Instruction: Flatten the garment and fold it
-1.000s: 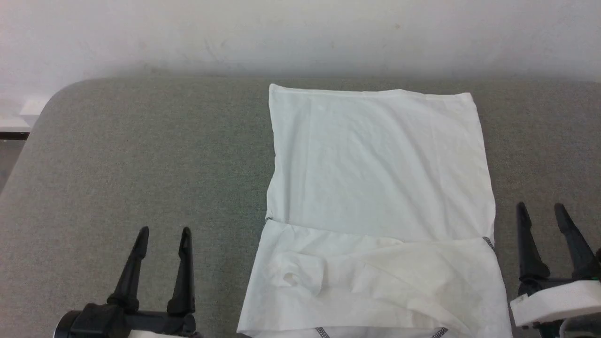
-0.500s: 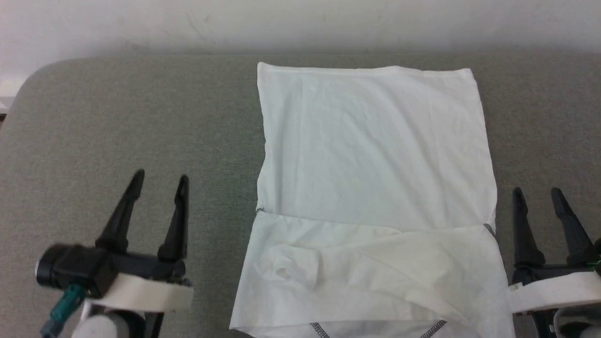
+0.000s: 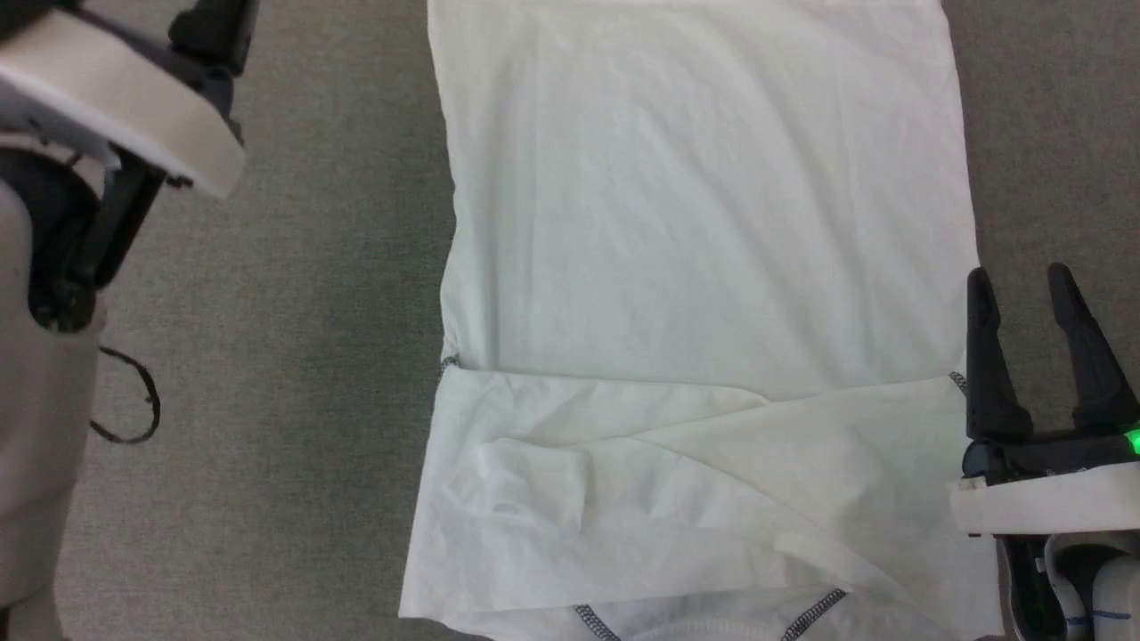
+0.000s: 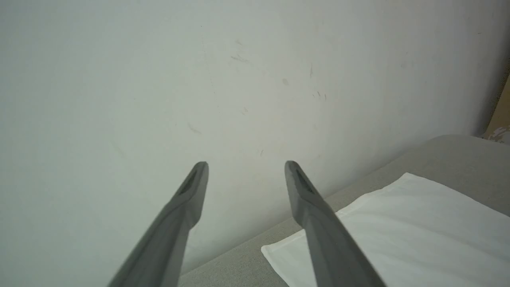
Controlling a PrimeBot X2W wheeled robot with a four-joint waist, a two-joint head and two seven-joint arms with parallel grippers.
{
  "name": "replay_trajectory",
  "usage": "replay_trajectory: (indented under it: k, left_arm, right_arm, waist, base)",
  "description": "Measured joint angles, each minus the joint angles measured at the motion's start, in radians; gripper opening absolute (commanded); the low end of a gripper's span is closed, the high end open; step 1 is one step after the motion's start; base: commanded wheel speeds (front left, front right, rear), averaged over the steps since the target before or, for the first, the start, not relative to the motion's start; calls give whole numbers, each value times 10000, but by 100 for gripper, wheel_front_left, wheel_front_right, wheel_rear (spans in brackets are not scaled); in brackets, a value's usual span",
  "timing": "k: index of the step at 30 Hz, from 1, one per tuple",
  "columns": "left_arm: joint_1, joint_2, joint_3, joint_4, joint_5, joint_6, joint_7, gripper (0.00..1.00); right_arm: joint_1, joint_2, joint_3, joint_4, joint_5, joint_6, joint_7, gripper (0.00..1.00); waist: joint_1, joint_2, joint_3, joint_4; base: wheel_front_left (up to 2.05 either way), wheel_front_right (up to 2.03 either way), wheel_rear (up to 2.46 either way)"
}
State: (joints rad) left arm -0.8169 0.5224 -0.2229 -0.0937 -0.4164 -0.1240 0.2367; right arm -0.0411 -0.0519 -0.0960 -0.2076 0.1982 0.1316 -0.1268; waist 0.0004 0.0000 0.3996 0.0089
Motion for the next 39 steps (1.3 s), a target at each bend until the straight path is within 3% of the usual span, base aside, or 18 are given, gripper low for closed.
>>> replay_trajectory:
  k: [11, 24, 39]
  left_arm:
    - [-2714, 688, -1461, 2510, -1756, -2, 1981, 100]
    - [-3754, 614, -2034, 4341, -1941, -4, 2401, 100]
    - [-3851, 838, -2113, 5160, -1969, 33, 2798, 100]
  right_arm:
    - [-276, 0, 94, -165, 36, 0, -161, 100]
    - [-311, 0, 119, -541, 52, 0, -238, 100]
    - [-302, -2, 88, -566, 234, 0, -339, 100]
  waist:
    - [-2, 0, 1550, -688]
    - [-2, 0, 2780, -1452]
    - [-4, 0, 3395, -1883]
  base:
    - [0, 0, 0]
    - [0, 0, 0]
    - [0, 0, 0]
